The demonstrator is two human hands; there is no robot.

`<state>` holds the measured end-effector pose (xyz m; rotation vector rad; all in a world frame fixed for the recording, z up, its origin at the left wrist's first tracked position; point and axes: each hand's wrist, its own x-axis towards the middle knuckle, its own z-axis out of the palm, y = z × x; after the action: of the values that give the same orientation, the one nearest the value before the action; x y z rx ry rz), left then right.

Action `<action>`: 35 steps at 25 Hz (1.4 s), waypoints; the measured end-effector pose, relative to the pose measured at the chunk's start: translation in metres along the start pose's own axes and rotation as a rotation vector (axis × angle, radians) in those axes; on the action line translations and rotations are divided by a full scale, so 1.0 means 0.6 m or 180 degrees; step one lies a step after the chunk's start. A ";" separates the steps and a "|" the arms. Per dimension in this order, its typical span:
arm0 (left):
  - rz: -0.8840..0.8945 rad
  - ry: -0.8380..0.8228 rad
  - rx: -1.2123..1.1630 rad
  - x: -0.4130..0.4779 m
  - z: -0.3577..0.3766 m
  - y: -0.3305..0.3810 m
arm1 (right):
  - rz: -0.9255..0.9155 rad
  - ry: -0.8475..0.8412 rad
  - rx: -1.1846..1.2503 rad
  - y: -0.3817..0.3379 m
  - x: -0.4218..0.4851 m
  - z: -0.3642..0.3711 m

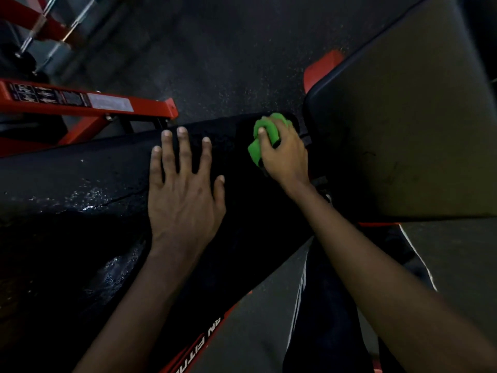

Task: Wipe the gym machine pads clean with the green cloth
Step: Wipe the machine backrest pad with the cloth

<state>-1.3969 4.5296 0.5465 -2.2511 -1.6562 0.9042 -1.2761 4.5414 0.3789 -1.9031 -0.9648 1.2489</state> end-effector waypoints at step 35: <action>-0.0022 0.0063 0.0136 0.006 0.005 0.012 | -0.0797 -0.0674 -0.0069 -0.040 -0.050 -0.027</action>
<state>-1.3924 4.5301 0.5391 -2.2179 -1.6199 0.9039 -1.2743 4.5259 0.4177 -1.6283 -1.2878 1.3098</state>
